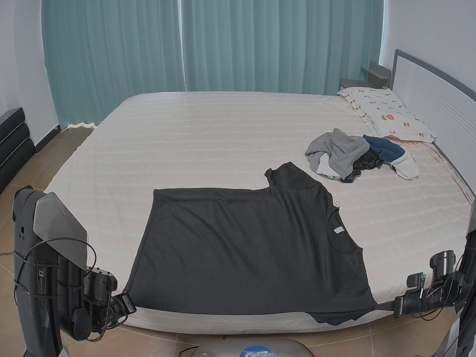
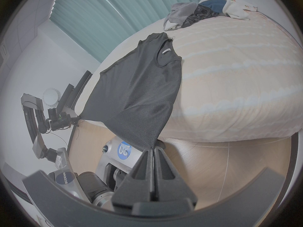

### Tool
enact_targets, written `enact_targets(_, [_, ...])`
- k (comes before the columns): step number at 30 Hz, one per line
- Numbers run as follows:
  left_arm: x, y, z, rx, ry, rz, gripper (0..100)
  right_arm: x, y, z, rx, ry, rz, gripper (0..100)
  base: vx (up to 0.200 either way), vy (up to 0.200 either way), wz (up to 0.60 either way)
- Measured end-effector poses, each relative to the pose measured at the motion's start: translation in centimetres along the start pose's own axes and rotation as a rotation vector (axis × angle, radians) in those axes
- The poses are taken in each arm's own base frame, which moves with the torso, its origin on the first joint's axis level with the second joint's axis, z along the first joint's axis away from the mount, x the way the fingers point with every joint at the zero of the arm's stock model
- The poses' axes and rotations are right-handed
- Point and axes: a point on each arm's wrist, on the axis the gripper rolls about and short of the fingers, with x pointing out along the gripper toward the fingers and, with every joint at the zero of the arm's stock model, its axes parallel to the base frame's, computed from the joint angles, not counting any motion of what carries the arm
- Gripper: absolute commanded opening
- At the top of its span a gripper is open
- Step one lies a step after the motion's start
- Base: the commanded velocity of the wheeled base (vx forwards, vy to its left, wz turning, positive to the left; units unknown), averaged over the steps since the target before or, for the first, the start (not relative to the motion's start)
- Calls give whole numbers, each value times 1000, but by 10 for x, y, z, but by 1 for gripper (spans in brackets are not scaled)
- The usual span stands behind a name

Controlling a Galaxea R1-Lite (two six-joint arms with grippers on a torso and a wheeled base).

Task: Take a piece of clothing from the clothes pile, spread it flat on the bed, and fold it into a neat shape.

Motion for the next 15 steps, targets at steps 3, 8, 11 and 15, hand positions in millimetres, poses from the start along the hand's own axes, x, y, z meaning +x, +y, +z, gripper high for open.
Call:
enact_targets(3, [0, 1, -2, 11, 10, 20, 0, -1, 0, 0, 1, 3, -6, 0, 0, 0, 0])
enact_targets(8, [-3, 2, -8, 37, 63, 43, 0, -2, 0, -1, -5, 5, -18, 0, 0, 0, 0])
enact_targets(11, [-6, -1, -7, 39, 57, 28, 0, -2, -1, -1, -6, 4, -21, 0, 0, 0, 0])
enact_targets(15, [-8, -4, -3, 24, 30, -5, 0, -1, -1, 1, -14, -6, -20, 0, 0, 0, 0])
